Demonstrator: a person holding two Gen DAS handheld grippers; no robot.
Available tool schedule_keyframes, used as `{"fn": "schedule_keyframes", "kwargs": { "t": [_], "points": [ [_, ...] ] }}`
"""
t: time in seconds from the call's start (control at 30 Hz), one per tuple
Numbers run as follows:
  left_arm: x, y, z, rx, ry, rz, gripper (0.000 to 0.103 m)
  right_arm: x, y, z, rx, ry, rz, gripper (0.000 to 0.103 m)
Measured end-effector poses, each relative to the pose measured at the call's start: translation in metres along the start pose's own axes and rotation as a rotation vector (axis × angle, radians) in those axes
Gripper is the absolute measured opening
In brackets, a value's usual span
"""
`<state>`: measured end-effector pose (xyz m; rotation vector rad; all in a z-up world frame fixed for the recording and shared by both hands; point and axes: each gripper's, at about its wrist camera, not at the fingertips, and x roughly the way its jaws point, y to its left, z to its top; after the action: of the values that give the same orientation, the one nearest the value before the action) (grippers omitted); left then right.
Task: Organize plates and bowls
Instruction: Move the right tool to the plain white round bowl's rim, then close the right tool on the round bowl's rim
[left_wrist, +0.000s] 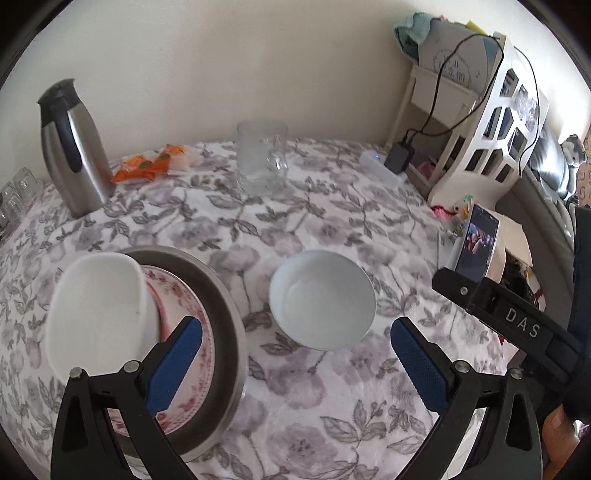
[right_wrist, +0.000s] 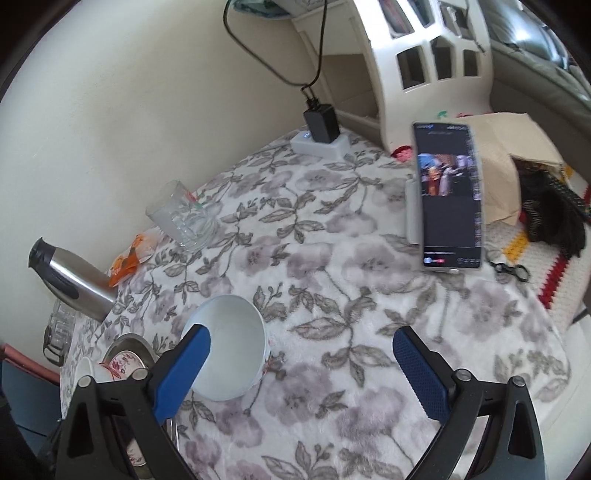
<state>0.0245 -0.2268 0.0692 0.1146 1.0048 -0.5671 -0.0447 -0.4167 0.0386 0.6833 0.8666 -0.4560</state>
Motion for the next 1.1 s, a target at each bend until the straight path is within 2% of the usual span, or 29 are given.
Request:
{"fn": "schedule_keyframes", "kwargs": {
  "t": [0.03,0.1,0.17,0.3,0.37,0.5,0.57,0.8,0.9,1.0,1.1],
  "points": [
    [0.006,-0.001,-0.001,-0.002,0.013,-0.003,0.101,0.005,0.0,-0.001,-0.005,0.009,0.005,0.09],
    [0.015,-0.003,-0.002,-0.005,0.029,-0.001,0.093,0.013,-0.001,-0.001,-0.011,0.016,0.011,0.085],
    [0.024,-0.003,-0.003,-0.013,0.052,-0.003,0.083,0.019,-0.001,-0.001,-0.017,0.019,0.018,0.085],
    [0.043,0.001,-0.006,-0.046,0.089,-0.018,0.069,0.033,0.001,0.0,-0.028,0.037,0.041,0.066],
    [0.052,0.005,-0.006,-0.077,0.109,-0.032,0.059,0.04,0.004,-0.001,-0.037,0.05,0.057,0.062],
    [0.065,0.01,-0.007,-0.111,0.127,-0.034,0.053,0.057,0.013,-0.004,-0.064,0.082,0.081,0.051],
    [0.07,0.013,-0.007,-0.126,0.137,-0.036,0.044,0.064,0.014,-0.006,-0.063,0.096,0.093,0.047],
    [0.085,0.02,-0.005,-0.164,0.151,-0.043,0.037,0.086,0.021,-0.011,-0.082,0.138,0.112,0.034],
    [0.091,0.023,-0.005,-0.177,0.157,-0.037,0.032,0.093,0.023,-0.013,-0.088,0.152,0.113,0.032],
    [0.097,0.026,-0.004,-0.189,0.161,-0.031,0.027,0.099,0.027,-0.014,-0.095,0.16,0.11,0.024],
    [0.102,0.028,-0.003,-0.19,0.164,-0.03,0.024,0.106,0.028,-0.016,-0.098,0.175,0.111,0.023]
  ]
}}
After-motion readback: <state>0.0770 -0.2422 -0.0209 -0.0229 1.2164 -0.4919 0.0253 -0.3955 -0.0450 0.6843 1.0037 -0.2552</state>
